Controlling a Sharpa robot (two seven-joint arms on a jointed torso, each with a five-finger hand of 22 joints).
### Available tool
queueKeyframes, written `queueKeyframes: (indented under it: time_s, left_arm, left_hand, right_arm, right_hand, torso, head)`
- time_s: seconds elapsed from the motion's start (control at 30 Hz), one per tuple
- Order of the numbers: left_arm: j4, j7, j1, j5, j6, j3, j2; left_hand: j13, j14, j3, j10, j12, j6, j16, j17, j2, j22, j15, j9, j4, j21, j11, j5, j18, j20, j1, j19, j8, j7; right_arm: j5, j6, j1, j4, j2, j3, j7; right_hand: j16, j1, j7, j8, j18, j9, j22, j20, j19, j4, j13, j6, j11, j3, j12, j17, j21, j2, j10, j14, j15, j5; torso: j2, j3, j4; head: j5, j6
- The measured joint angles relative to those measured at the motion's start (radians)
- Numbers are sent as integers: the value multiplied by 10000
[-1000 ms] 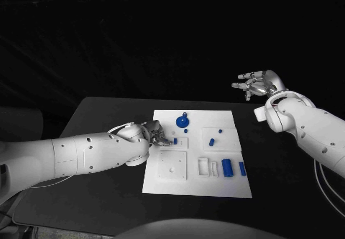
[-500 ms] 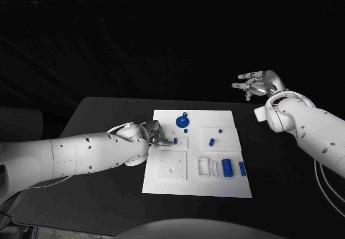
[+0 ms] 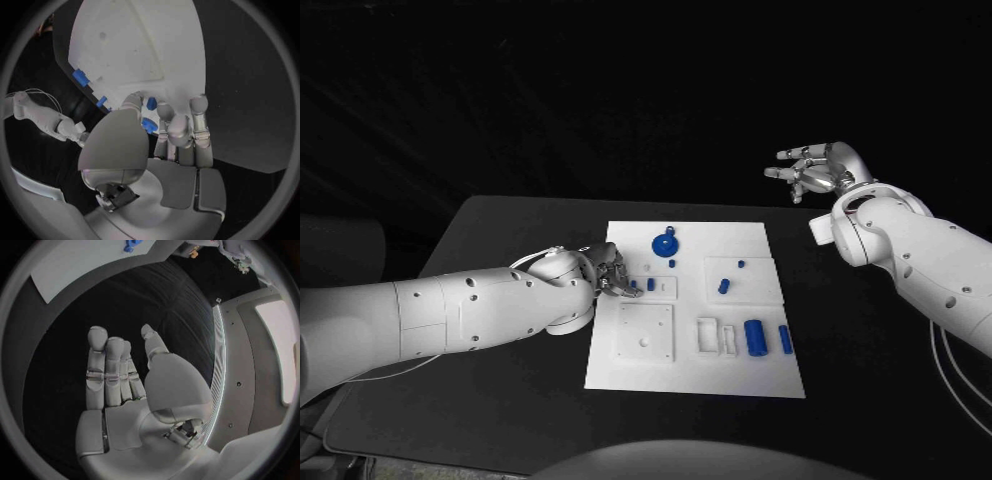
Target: Assemble the parts on the task board
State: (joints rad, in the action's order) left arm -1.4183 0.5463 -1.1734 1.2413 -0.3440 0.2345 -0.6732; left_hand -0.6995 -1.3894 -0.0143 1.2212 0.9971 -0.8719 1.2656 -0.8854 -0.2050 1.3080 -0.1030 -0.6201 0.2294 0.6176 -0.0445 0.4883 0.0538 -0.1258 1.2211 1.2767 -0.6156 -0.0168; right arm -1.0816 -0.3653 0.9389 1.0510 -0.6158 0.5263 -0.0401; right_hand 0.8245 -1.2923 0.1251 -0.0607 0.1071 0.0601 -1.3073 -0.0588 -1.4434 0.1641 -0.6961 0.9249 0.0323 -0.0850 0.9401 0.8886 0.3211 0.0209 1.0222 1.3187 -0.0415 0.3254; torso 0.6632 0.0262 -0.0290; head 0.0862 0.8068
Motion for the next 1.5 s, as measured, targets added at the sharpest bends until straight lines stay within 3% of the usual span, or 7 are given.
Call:
queueKeyframes:
  time_s: [0.57,0.6,0.63,0.67,1.0,1.23,1.5]
  left_arm:
    - [-389,-218,-40,-97,243,10,-374]
    - [-412,-227,-65,-109,283,27,-441]
    - [-432,-236,-100,-136,347,53,-536]
    - [-453,-248,-142,-164,398,73,-605]
    - [-628,-638,-1131,-680,829,28,-1070]
    - [-501,-1410,-1595,-1800,856,-273,-1082]
    - [260,-2691,-1764,-2695,738,-389,-492]
  left_hand:
    - [360,451,-32,-476,299,1060,35,579,133,-2,227,43,-494,-306,183,-401,0,187,423,-187,-757,-544]
    - [389,482,-60,-518,300,1109,8,645,131,-2,228,1087,-530,-352,197,-401,0,207,425,-208,-747,-599]
    - [421,532,-27,-571,300,1132,-30,744,153,-3,231,3749,-579,-391,210,-401,0,222,535,-223,-721,-616]
    - [459,675,-37,-656,286,1132,-159,935,184,-3,242,4341,-627,-468,226,-401,0,266,567,-267,-757,-615]
    - [2500,1889,-206,-1296,-1245,1443,-1956,2984,439,-810,489,5500,-949,-2333,459,-642,1,548,823,-737,-961,-667]
    - [6014,1888,28,-983,-4576,795,-3893,4656,472,-2565,855,5561,-739,-4305,872,-1407,1,868,857,-436,992,-949]
    - [6385,1720,1242,-324,-6878,-890,-4571,4991,1507,-2520,793,5590,-2204,-4472,862,-1375,1,783,2602,-331,2771,-970]
  right_arm:
    - [0,13,-13,24,-46,-4,6]
    - [0,14,-15,28,-54,-4,6]
    - [0,14,-19,31,-66,-4,6]
    - [0,15,-21,33,-76,-4,6]
    - [1,15,-49,51,-133,-5,7]
    - [3,14,-66,37,-144,-5,7]
    - [25,15,-75,-32,-161,-9,-8]
  right_hand:
    - [0,0,-3,0,0,0,0,0,0,0,0,3,0,0,0,1,0,0,0,0,0,0]
    - [0,0,-3,0,0,0,0,0,0,0,0,3,0,0,0,1,0,0,0,0,0,0]
    - [0,0,-3,0,0,0,0,0,0,0,0,3,0,0,0,1,0,0,0,0,0,0]
    - [0,0,-3,0,0,0,0,0,0,0,0,3,0,0,0,1,0,0,0,0,0,0]
    - [0,0,22,0,0,0,0,0,0,-69,11,-23,0,13,0,-21,0,0,0,0,0,0]
    - [0,0,22,0,0,0,0,0,0,-69,11,-22,0,14,0,-20,0,0,0,0,0,0]
    - [0,0,-10,0,0,0,0,0,0,-97,482,336,-74,42,-390,-43,-156,0,39,0,0,39]
  torso:
    - [3,1,3]
    - [3,1,3]
    - [3,0,2]
    - [3,0,2]
    - [0,1,4]
    - [17,-18,26]
    - [32,-35,44]
  head:
    - [-27,-49]
    - [-36,-55]
    - [-46,-58]
    - [-52,-60]
    - [-95,-195]
    - [-143,-324]
    - [-226,-461]
